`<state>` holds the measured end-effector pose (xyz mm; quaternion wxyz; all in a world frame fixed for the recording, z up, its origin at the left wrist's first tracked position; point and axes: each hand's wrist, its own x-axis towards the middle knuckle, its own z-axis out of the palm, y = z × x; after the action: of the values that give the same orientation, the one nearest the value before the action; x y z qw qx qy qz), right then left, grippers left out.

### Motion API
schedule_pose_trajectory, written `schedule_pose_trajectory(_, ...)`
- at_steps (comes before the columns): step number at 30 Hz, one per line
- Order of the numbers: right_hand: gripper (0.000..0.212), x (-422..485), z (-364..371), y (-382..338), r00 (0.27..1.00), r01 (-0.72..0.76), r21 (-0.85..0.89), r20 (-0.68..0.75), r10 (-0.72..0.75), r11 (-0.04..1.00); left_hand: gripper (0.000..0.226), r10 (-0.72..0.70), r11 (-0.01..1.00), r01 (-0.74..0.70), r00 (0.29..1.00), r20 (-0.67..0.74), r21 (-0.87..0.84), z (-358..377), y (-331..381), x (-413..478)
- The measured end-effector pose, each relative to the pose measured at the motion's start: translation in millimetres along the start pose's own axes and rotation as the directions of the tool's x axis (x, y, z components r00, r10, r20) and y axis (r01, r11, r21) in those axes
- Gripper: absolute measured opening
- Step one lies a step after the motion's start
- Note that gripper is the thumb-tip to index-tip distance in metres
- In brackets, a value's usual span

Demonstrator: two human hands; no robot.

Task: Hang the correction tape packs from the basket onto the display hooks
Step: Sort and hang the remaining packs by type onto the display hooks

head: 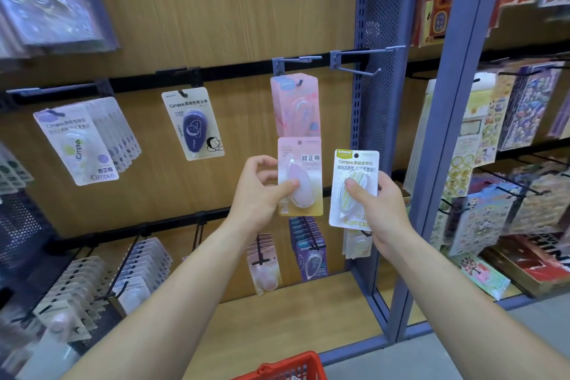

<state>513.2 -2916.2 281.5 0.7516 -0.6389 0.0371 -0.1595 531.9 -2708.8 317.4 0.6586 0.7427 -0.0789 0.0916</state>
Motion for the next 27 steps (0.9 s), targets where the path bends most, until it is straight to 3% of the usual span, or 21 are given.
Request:
schedule_pose_trajectory(5,0.020,-2,-1,-9,0.997,0.047,-0.023,0.057,-0.046,0.999,0.042,0.043,0.998,-0.044,0.999,0.007,0.046,-2,14,8)
schedule_pose_trajectory(12,0.018,-10,10,-16,0.994,0.080,-0.056,0.081,-0.075,0.995,0.033,0.007,1.000,-0.007,0.999,0.038,-0.014,-4,14,-5)
schedule_pose_trajectory(17,0.018,-38,21,6,0.986,-0.028,-0.130,0.160,0.049,0.991,0.033,-0.088,0.996,0.088,0.996,-0.015,0.034,-35,-22,-41)
schedule_pose_trajectory(27,0.016,-114,72,129,0.910,-0.217,-0.367,0.259,0.323,0.905,0.030,-0.310,0.938,0.321,0.946,-0.095,0.132,-121,-149,-138)
